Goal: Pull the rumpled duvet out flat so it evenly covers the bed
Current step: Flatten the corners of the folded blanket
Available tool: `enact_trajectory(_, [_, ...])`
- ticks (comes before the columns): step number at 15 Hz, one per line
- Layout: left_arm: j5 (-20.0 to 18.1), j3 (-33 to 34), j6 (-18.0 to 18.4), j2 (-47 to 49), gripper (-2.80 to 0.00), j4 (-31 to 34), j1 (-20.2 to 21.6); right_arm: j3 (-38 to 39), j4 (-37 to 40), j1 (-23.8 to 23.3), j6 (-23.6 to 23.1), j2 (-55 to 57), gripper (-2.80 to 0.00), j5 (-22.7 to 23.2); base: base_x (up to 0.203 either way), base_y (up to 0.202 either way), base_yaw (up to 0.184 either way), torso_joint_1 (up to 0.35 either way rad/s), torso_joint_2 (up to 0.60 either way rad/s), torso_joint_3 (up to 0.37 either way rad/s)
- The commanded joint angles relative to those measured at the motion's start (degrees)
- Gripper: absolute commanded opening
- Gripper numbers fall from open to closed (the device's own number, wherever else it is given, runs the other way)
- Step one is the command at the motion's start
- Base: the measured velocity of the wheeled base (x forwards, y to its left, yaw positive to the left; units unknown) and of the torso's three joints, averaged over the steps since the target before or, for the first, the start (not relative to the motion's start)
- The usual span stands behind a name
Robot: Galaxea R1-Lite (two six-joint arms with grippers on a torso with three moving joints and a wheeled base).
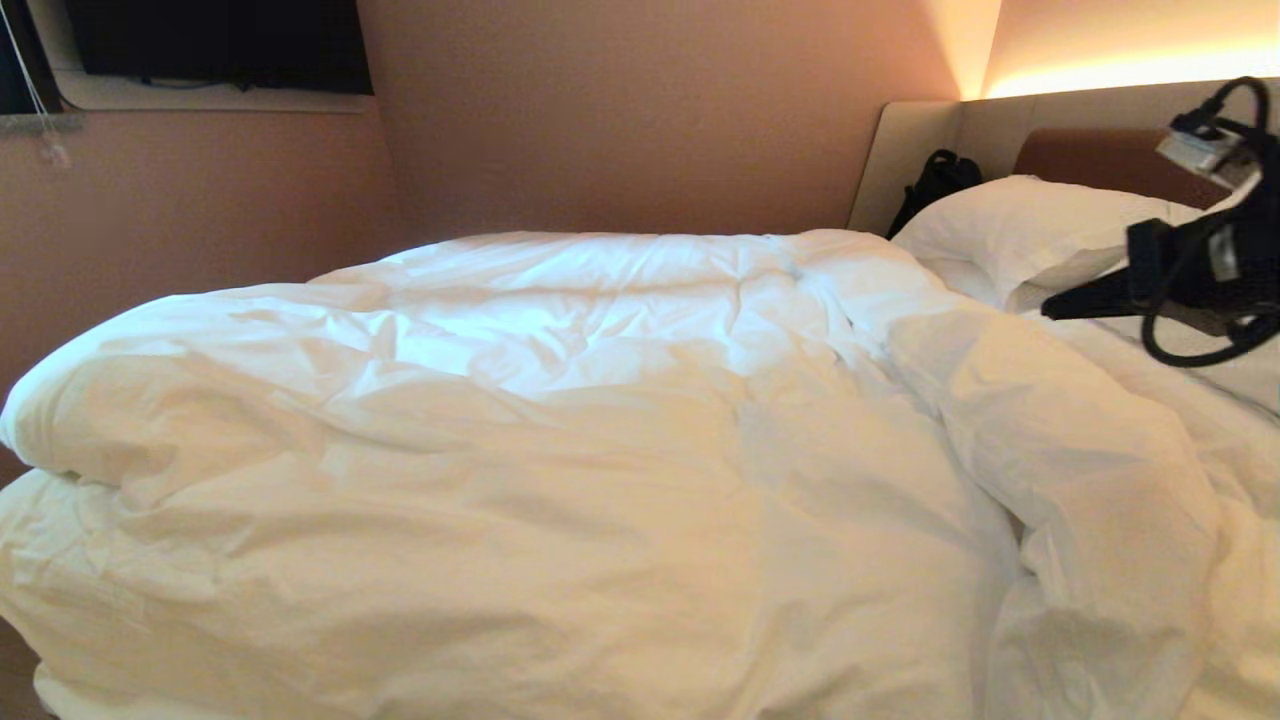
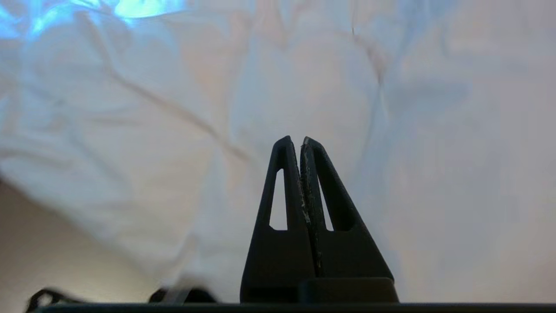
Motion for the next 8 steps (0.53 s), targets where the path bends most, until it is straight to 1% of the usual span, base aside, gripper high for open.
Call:
enact_trajectory(1, [0.00,0.00,0.00,0.00,-2.80,0.00,0.00,-4.45,0.18,3.90,0.13,8.65,-2.80,-19.56,0.000,0.000,0.000,0.000,0.00,0.000])
enact_trajectory(2, [0.00,0.00,0.00,0.00,-2.80,0.00,0.00,-5.96,0.07,5.81,0.01,11.19,-2.80,-24.33,0.000,0.000,0.000,0.000,0.00,0.000])
enact_trajectory(3, [0.00,0.00,0.00,0.00,-2.80,0.00,0.00,-7.72,-0.02,7.33,-0.07,13.51,-2.80,-27.16,0.000,0.000,0.000,0.000,0.00,0.000])
enact_trajectory(5, [0.00,0.00,0.00,0.00,-2.80,0.00,0.00,-11.29,0.02,9.44,0.03,17.86,-2.80,-31.41,0.000,0.000,0.000,0.000,0.00,0.000])
enact_trajectory(8, [0.00,0.00,0.00,0.00,-2.80,0.00,0.00,-12.05,-2.22,12.01,0.02,22.19,-2.80,-41.75,0.000,0.000,0.000,0.000,0.00,0.000])
